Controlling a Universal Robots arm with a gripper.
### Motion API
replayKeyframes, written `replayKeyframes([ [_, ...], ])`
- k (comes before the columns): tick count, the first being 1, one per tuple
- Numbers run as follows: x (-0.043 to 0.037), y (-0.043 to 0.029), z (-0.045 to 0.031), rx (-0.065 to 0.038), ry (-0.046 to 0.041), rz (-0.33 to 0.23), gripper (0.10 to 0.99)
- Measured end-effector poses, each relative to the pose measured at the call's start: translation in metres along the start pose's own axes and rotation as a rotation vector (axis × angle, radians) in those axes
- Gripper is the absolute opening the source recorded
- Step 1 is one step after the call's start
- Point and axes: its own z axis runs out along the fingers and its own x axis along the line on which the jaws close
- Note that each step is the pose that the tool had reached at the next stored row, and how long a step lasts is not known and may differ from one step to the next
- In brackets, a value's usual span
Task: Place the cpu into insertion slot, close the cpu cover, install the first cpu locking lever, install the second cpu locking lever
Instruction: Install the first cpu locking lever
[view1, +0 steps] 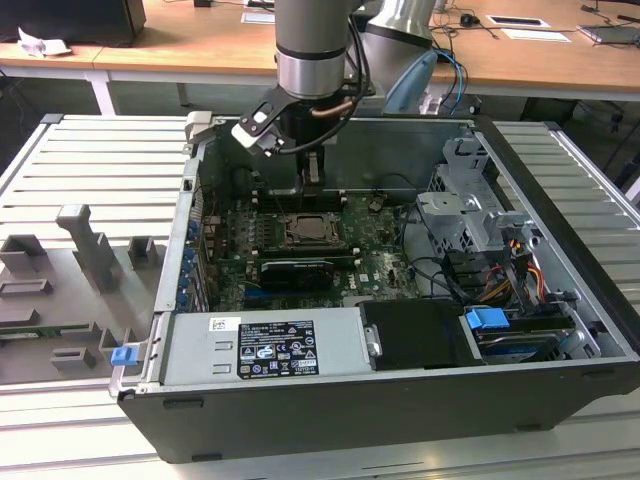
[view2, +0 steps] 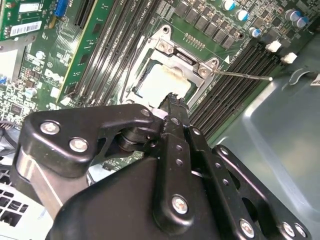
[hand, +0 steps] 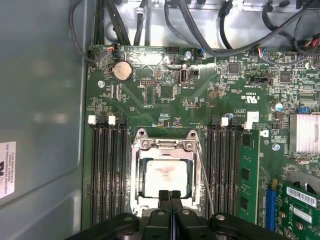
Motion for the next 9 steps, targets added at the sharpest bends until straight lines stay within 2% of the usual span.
replayKeyframes([
  [9, 0.0000, 0.0005, -0.0127, 0.000, 0.0000, 0.000, 0.106],
])
